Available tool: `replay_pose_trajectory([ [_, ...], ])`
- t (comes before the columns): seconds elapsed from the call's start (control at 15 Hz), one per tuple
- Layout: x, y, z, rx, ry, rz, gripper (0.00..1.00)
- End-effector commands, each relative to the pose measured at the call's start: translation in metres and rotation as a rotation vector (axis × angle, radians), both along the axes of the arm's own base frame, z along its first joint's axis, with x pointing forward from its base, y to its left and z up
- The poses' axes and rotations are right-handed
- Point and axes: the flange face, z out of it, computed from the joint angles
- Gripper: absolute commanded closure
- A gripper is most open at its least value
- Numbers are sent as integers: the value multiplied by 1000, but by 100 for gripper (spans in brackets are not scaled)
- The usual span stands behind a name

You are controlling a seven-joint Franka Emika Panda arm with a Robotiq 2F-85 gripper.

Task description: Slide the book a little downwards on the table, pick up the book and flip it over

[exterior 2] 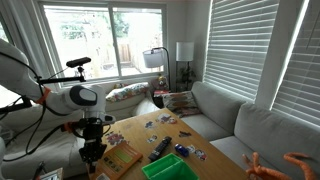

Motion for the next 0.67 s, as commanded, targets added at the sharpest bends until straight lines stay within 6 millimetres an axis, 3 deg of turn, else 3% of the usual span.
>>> replay_pose_trajectory([
  [0.0, 2, 4, 16, -4, -8, -10, 98],
  [0.27, 8, 13, 47, 30, -40, -19, 98],
  [0.6, 23, 32, 103, 189, -149, 15, 98],
])
